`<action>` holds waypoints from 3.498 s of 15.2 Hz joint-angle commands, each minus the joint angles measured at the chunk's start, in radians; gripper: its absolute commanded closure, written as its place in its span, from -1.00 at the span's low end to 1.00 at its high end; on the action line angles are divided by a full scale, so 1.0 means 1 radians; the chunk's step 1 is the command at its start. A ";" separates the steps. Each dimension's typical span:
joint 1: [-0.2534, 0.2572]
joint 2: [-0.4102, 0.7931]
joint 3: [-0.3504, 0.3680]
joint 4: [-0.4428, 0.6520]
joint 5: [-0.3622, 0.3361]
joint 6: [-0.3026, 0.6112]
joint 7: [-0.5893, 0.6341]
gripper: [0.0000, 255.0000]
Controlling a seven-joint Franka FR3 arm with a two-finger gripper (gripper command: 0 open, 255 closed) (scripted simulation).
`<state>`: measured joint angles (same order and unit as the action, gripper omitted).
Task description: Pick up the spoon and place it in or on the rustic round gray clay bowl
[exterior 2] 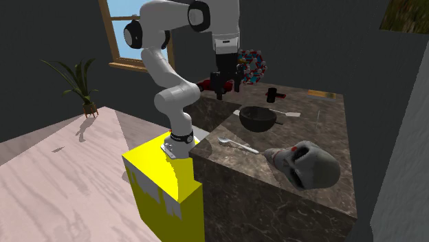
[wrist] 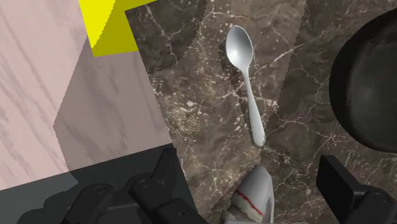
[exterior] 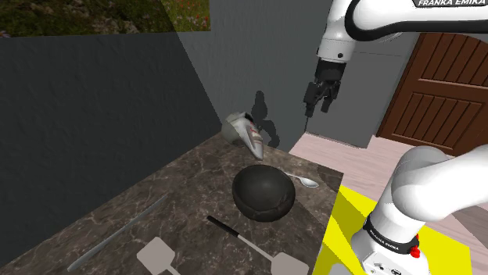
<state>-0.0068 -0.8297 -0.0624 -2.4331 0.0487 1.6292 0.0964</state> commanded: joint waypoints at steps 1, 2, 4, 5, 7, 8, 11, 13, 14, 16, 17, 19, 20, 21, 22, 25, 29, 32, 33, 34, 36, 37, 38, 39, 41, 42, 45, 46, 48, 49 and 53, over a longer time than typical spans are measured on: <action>0.000 0.000 0.000 0.000 0.000 0.000 0.000 -1.00; 0.003 -0.018 0.004 -0.046 0.003 0.042 -0.002 -1.00; 0.009 -0.048 0.013 -0.135 0.011 0.127 -0.005 -1.00; 0.013 -0.061 0.017 -0.178 0.015 0.171 -0.007 -1.00; 0.022 -0.080 0.026 -0.260 0.024 0.261 -0.010 -1.00; 0.027 -0.086 0.031 -0.299 0.029 0.308 -0.012 -1.00; 0.045 -0.087 0.045 -0.410 0.046 0.458 -0.018 -1.00; 0.061 -0.071 0.055 -0.476 0.060 0.568 -0.022 -1.00; 0.070 -0.056 0.059 -0.507 0.067 0.627 -0.025 -1.00; 0.091 -0.012 0.068 -0.562 0.084 0.753 -0.030 -1.00; 0.097 0.004 0.071 -0.575 0.089 0.789 -0.032 -1.00; 0.103 0.039 0.071 -0.585 0.094 0.835 -0.035 -1.00; 0.106 0.058 0.071 -0.589 0.097 0.858 -0.036 -1.00; 0.109 0.077 0.071 -0.594 0.100 0.882 -0.037 -1.00; 0.112 0.097 0.071 -0.597 0.103 0.906 -0.039 -1.00; 0.122 0.151 0.069 -0.605 0.112 0.968 -0.043 -1.00; 0.122 0.151 0.069 -0.605 0.112 0.968 -0.043 -1.00; 0.122 0.151 0.069 -0.605 0.112 0.968 -0.043 -1.00; 0.122 0.151 0.069 -0.605 0.112 0.968 -0.043 1.00; 0.122 0.151 0.069 -0.605 0.112 0.968 -0.043 1.00; 0.122 0.151 0.069 -0.605 0.112 0.968 -0.043 1.00; 0.122 0.151 0.069 -0.605 0.112 0.968 -0.043 1.00; 0.122 0.151 0.069 -0.605 0.112 0.968 -0.043 1.00; 0.122 0.151 0.069 -0.605 0.112 0.968 -0.043 1.00; 0.122 0.151 0.069 -0.605 0.112 0.968 -0.043 1.00; 0.122 0.151 0.069 -0.605 0.112 0.968 -0.043 1.00; 0.114 0.105 0.073 -0.585 0.104 0.902 -0.035 1.00; 0.111 0.091 0.074 -0.577 0.101 0.880 -0.033 1.00; 0.107 0.066 0.075 -0.562 0.097 0.839 -0.028 1.00; 0.105 0.054 0.076 -0.553 0.095 0.819 -0.026 1.00; 0.099 0.012 0.078 -0.518 0.087 0.742 -0.018 1.00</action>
<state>0.0920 -0.8075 0.0124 -2.9611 0.1362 2.3915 0.0729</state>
